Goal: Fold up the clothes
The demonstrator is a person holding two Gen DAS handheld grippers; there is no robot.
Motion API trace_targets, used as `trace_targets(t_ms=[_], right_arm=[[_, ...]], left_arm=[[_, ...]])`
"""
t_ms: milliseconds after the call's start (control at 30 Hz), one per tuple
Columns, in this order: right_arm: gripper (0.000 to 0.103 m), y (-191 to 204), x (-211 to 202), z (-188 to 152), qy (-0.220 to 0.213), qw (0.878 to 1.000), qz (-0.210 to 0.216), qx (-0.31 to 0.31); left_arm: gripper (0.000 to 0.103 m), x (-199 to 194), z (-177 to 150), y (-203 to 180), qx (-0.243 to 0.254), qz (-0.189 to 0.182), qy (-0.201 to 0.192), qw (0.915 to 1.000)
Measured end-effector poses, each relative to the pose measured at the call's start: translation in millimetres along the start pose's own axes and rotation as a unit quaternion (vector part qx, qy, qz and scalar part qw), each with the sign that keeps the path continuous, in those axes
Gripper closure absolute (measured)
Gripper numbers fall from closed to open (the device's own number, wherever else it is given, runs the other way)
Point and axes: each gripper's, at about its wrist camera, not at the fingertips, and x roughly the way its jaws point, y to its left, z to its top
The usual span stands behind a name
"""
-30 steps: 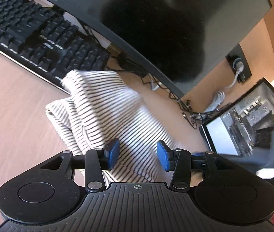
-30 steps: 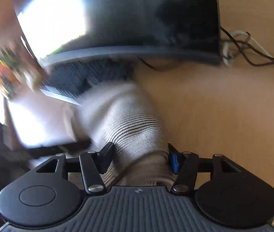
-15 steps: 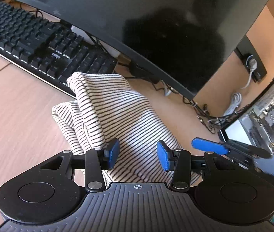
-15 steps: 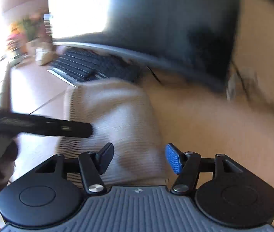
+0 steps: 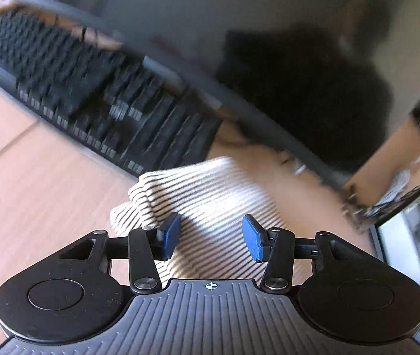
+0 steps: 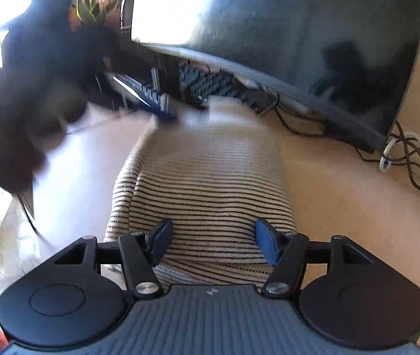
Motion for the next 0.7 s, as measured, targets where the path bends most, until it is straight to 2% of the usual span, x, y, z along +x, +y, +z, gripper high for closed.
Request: trace_targets(t_ms=[167, 233, 300, 400, 533, 600, 633, 667, 700], right_arm=[[0.042, -3.1, -13.6, 21.9, -0.033, 0.999, 0.021, 0.009], [0.042, 0.2, 6.4, 21.1, 0.002, 0.999, 0.038, 0.012], [0.037, 7.5, 26.8, 12.1, 0.027, 0.999, 0.032, -0.001], [0.033, 19.5, 31.2, 5.4, 0.012, 0.999, 0.017, -0.039], [0.033, 9.9, 27.6, 7.8, 0.014, 0.999, 0.027, -0.030], [0.033, 5.3, 16.7, 3.1, 0.011, 0.999, 0.031, -0.013], [0.032, 2.7, 10.2, 1.3, 0.007, 0.999, 0.033, -0.003], [0.027, 0.9, 2.5, -1.0, 0.003, 0.999, 0.035, 0.008], [0.022, 0.3, -8.5, -4.9, -0.001, 0.999, 0.036, 0.019]], left_arm=[[0.051, 6.8, -0.6, 6.7, 0.005, -0.012, -0.001, 0.9999], [0.051, 9.6, -2.2, 6.8, 0.010, -0.015, 0.001, 0.9998], [0.051, 9.2, -4.4, 7.8, 0.013, -0.015, 0.000, 0.9998], [0.049, 7.1, -6.4, 7.4, 0.020, -0.008, -0.002, 0.9998], [0.048, -1.0, -11.3, -3.9, 0.030, 0.017, -0.024, 0.9991], [0.044, -13.1, -16.7, -12.9, 0.031, 0.032, -0.038, 0.9983], [0.038, -19.2, -19.4, -17.4, 0.031, 0.039, -0.044, 0.9978], [0.029, -26.3, -23.8, -22.8, 0.034, 0.047, -0.050, 0.9970], [0.026, -33.5, -28.2, -28.3, 0.037, 0.056, -0.056, 0.9962]])
